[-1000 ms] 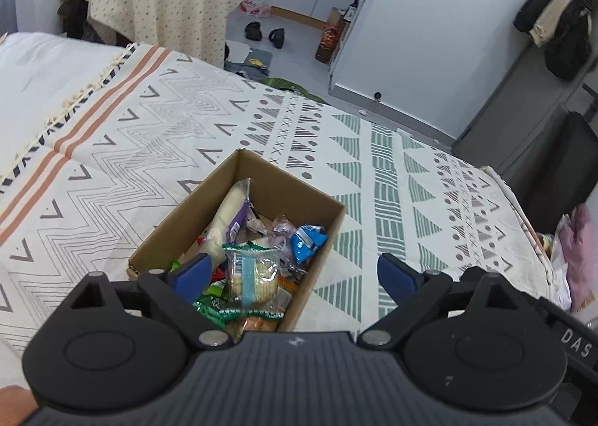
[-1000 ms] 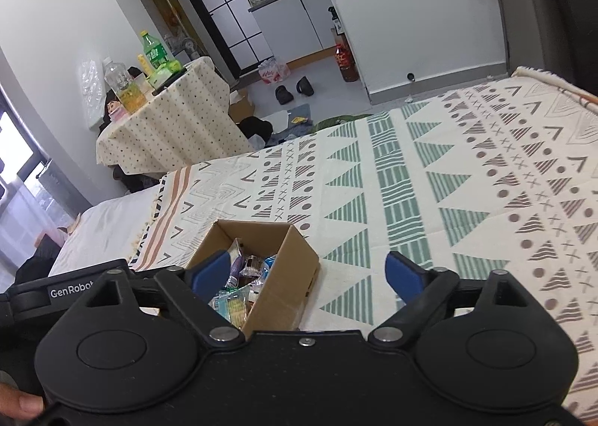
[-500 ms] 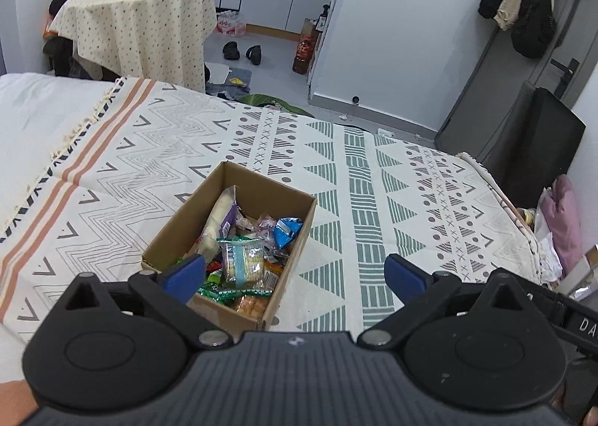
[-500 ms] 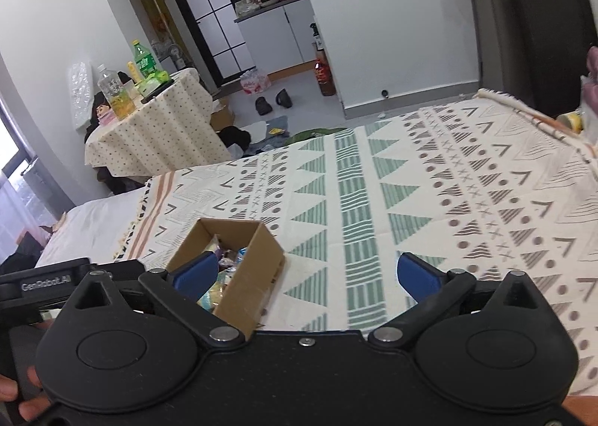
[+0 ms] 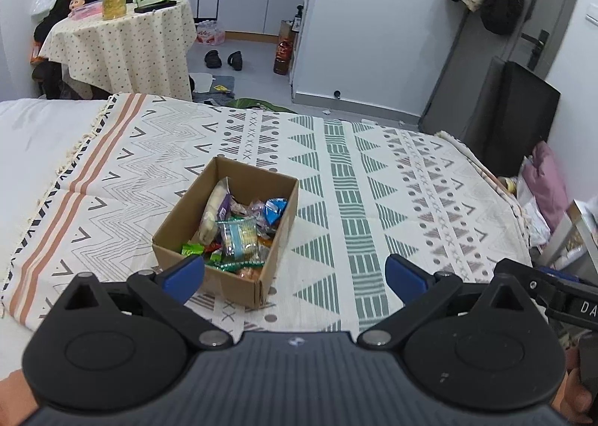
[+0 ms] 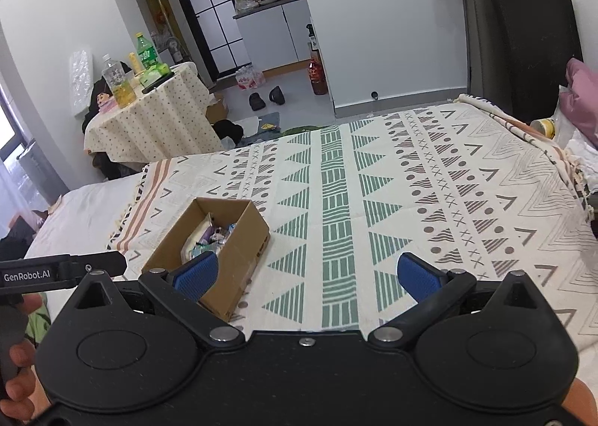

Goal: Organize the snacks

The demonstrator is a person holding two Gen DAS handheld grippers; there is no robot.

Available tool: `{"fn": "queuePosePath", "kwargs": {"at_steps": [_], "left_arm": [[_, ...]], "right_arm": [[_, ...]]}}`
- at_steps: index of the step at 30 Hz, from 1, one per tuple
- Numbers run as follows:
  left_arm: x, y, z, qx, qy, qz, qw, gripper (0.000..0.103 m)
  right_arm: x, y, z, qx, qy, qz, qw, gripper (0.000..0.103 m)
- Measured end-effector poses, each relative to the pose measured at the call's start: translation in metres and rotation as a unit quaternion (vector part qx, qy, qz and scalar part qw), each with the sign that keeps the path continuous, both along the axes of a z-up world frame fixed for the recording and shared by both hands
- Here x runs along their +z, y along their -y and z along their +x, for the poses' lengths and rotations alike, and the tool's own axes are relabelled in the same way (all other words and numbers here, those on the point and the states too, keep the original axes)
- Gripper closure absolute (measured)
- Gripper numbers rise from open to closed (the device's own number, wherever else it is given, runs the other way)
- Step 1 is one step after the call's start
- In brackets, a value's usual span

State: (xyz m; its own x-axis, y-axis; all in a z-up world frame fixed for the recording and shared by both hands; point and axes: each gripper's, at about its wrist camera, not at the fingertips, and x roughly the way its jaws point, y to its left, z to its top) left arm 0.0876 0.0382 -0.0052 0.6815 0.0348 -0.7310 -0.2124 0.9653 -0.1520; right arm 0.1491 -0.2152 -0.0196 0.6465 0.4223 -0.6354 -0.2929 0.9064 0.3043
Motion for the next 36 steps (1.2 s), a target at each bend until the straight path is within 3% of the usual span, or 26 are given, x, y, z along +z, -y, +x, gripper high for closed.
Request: {"fn": "queuePosePath", "kwargs": {"at_steps": [25,36], "left_arm": [[0.037,0.013,-0.093,-0.018,0.037,0.015,0.999,0.0],[0.045,0.013,-0.109,-0.033,0.047,0.019,0.9982,0.0]], "right_arm": [[0.036,0.026,-0.074,0.017,0.051,-0.027,0.998,0.0],[0.045,0.025,-0.087,0.033,0.066,-0.029,0.997,0.0]]}}
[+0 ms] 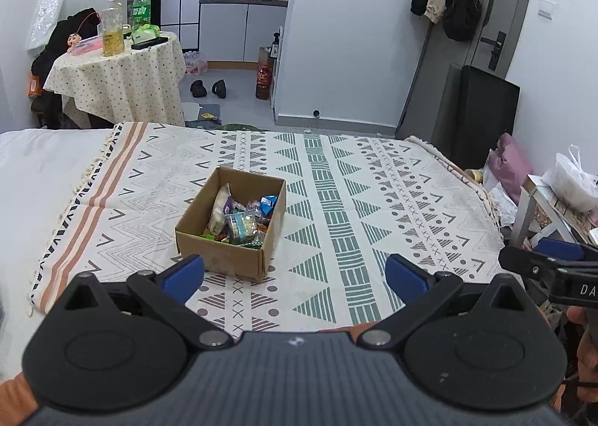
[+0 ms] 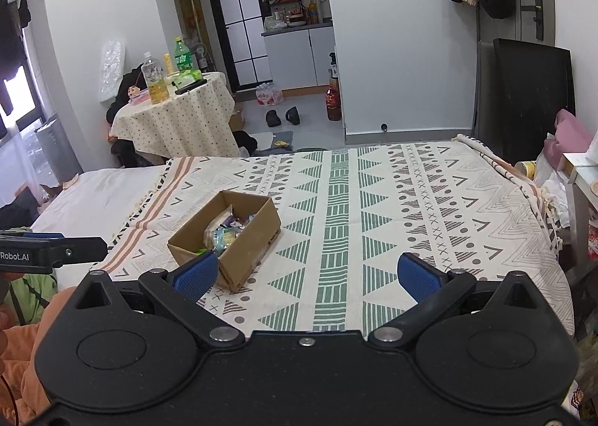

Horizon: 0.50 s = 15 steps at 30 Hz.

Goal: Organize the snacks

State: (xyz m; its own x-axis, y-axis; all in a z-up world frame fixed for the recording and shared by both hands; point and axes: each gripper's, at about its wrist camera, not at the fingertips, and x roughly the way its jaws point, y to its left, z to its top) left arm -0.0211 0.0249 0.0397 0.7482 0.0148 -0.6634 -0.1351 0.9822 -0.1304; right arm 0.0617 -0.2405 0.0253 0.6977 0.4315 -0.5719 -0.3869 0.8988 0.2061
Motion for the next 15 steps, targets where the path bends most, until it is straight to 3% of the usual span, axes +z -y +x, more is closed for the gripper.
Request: {"fn": "queuePosePath", "kwargs": {"at_steps": [15], "left_arm": [[-0.0029,-0.003,-0.0023,0.003,-0.003,-0.003,1.0,0.0]], "right_arm": [[0.0012,0.0007,-0.0035,-0.002,0.003,0.011,1.0,0.0]]}}
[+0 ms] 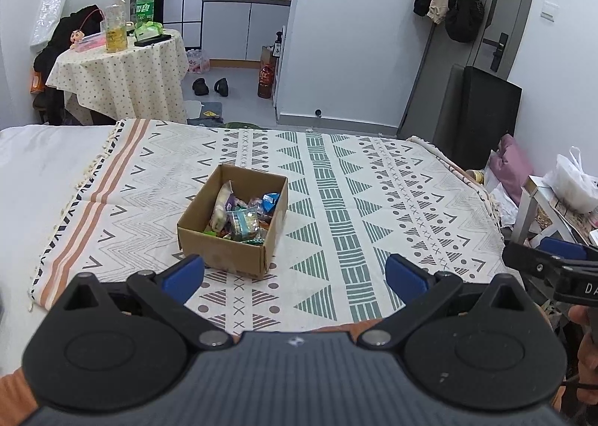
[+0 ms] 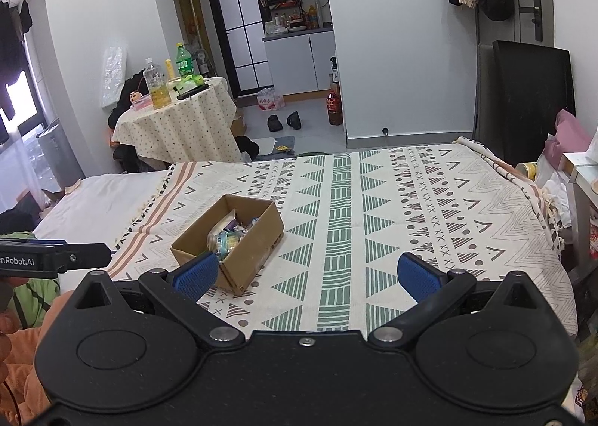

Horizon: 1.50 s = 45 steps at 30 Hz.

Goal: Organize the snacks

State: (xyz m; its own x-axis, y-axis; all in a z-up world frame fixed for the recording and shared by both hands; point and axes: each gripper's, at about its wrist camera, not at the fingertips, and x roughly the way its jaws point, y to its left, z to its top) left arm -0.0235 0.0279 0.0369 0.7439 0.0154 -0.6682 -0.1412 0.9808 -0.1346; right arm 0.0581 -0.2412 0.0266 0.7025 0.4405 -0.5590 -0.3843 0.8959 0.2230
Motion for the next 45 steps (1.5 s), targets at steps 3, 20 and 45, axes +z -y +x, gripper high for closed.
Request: {"fn": "queuePosePath", "kwargs": {"at_steps": [3,20,45], "left_arm": [[-0.0002,-0.0002,-0.0004,0.001,0.0,-0.001,1.0,0.0],[-0.0046,-0.0044,-0.0023,0.01,-0.002,-0.001,0.9999,0.0],[-0.0061,-0.0067,-0.0028,0.009,-0.004,-0.004,0.9999,0.0]], "right_arm": [[-0.0014,0.0002,-0.0003,0.001,-0.001,-0.002,1.0,0.0],[-0.003,-0.0043,-0.0033,0.004,-0.002,-0.006,1.0,0.0],[-0.0038,-0.0034,-0.0052,0.007,-0.003,-0.01,1.0,0.0]]}}
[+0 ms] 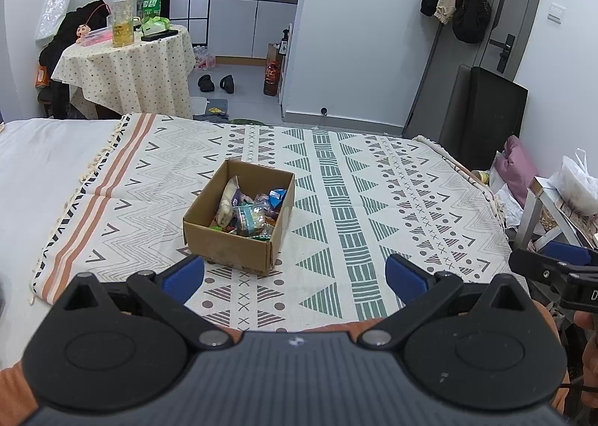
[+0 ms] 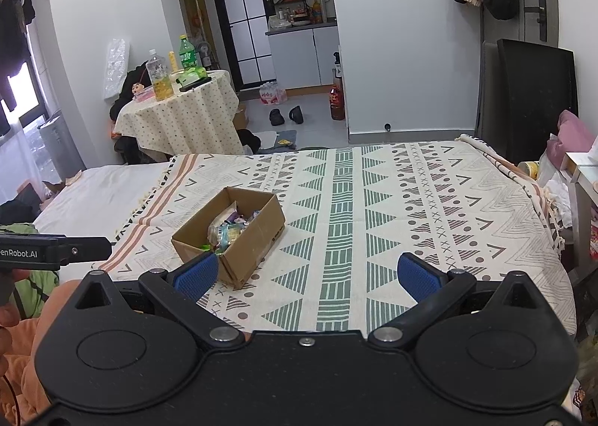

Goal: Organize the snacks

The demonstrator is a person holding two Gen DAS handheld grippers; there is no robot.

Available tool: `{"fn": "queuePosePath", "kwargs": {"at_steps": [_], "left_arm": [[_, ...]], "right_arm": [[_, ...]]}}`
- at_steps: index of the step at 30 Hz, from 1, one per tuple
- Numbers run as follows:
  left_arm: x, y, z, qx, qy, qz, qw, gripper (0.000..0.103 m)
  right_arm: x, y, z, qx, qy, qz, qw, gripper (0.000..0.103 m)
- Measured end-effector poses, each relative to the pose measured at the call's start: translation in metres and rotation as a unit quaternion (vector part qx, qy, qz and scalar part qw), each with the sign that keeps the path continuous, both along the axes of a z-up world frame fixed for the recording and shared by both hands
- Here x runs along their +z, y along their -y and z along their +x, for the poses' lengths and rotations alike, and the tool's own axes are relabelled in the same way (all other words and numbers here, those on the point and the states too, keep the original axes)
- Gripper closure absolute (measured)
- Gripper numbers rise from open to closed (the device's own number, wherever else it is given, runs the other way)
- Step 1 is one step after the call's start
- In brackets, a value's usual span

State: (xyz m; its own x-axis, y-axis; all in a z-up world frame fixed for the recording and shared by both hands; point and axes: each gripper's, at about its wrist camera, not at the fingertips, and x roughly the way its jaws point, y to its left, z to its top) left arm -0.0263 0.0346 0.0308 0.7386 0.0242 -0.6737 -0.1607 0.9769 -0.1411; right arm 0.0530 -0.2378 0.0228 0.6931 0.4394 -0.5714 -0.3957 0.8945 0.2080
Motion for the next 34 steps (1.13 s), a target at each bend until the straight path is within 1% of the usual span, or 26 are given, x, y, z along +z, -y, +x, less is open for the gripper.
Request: {"fn": "queuePosePath", "kwargs": {"at_steps": [21,34], "left_arm": [[-0.0021,0.0016,0.002,-0.005,-0.004,0.002,1.0,0.0],[0.0,0.0026,0.0019,-0.008,0.003,0.007,0.9999,0.0]], "right_arm": [[-0.0053,-0.0002,0.0028,-0.001,-0.005,-0.005,1.0,0.0],[-0.008,0.002,0.0039,-0.002,-0.009,-0.008,1.0,0.0]]}}
